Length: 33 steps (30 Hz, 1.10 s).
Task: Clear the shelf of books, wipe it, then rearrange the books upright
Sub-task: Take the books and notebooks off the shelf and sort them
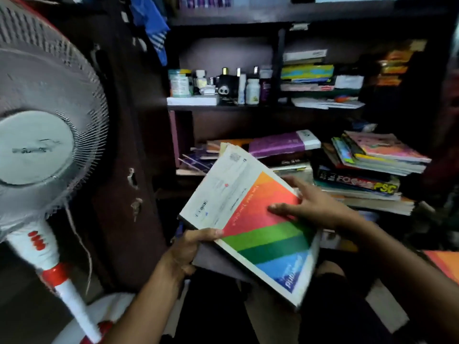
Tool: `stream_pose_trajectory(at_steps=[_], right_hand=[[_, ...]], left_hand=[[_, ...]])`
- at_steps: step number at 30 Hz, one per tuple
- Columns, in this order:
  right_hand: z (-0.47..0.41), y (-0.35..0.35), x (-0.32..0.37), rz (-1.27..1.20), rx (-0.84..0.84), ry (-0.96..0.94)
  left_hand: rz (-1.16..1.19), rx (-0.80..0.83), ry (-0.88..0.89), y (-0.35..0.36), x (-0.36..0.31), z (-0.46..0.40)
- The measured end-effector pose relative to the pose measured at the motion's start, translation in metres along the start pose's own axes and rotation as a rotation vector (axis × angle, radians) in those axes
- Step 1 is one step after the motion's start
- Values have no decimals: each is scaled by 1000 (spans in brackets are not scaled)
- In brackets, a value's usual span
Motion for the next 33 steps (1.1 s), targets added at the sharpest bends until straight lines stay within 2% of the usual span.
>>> stream_pose_trajectory(at_steps=[3, 6, 9, 12, 15, 20, 24, 27, 29, 33], right_hand=[[52, -25, -54, -259, 7, 161], [111, -42, -117, -574, -198, 339], [166, -59, -162, -856, -420, 482], [217, -79, -194, -1044, -652, 543], [255, -103, -210, -1001, -808, 497], [324, -142, -225, -848, -855, 483], [377, -175, -260, -989, -1139, 479], [399, -204, -301, -1162, -1276, 483], [409, -226, -322, -1163, -1363, 534], [425, -254, -347, -1092, -1480, 589]], left_hand=[[125, 5, -131, 54, 46, -15], [135, 59, -258, 105, 93, -31], [106, 147, -244, 159, 123, -37], [39, 267, -254, 223, 142, -35], [18, 297, -323, 261, 164, -34], [-7, 289, -391, 299, 204, -25], [6, 214, -356, 318, 218, -27], [54, 168, -329, 326, 215, -39], [55, 169, -326, 330, 210, -46], [29, 275, -331, 340, 208, -56]])
Point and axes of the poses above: each hand's wrist, its own z-axis away from the middle knuckle, its own y-axis out of the palm, x = y × z, the point moved 6 cm from there along -z, towards the middle knuckle, and after that the axes turned 6 degrees about y, right-handed, at the moved point
